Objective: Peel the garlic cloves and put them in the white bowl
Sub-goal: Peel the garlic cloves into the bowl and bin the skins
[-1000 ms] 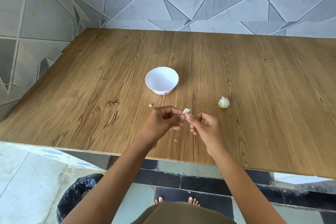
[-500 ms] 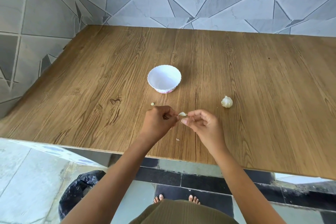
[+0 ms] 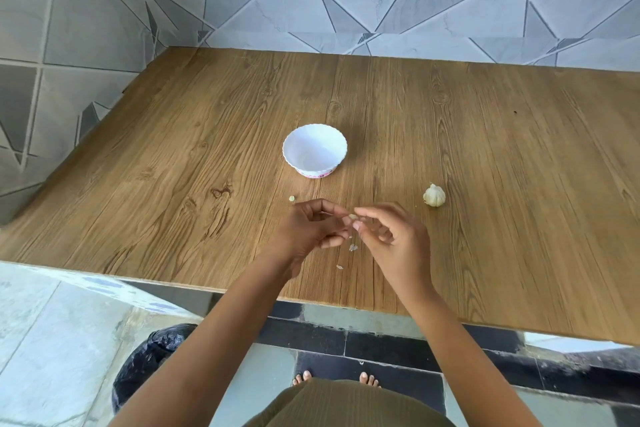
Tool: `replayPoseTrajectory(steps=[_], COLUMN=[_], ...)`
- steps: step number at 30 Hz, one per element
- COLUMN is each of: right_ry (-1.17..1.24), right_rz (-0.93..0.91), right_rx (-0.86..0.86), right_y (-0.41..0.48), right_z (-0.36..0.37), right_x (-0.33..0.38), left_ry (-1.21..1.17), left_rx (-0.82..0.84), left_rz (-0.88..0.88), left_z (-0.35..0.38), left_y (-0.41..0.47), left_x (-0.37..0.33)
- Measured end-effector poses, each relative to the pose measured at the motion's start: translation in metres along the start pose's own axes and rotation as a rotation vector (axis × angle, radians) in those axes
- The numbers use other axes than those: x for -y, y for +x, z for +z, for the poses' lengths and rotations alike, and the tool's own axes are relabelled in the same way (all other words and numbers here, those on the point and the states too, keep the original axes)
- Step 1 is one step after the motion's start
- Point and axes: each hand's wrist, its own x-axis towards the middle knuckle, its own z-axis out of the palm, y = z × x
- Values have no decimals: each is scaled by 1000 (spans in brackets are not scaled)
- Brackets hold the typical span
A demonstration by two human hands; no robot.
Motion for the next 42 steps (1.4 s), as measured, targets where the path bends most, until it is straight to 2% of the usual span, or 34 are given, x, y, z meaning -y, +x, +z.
replayPoseTrajectory(steps=[3,8,13,28,32,35,39,42], right_ry=[-132,-138,-235,-333,-338,-336,-235,-136], right_rz=[-70,-86,-209,-246,-267,-268,-167,-55], right_rx=[-47,-51,-87,-72,-72,-66,-16,76], right_y=[0,3,6,2,1,0,-1,-5], right_z=[0,-3,-10,-4,-2,1,1,3], right_x=[2,0,4,-1,2,2,-4,-7], left_ry=[-14,-7,8,310,266,97,-170,-191], left_rx=[20,77,108,93,73,24,-5,-17], left_rz=[7,27,37,44,-29,-95,-184,-185], left_z=[1,0,2,3,2,3,1,1], left_y=[1,0,-3,1,3,3,2,0], left_x=[1,1,-1,-4,-4,-1,4,9])
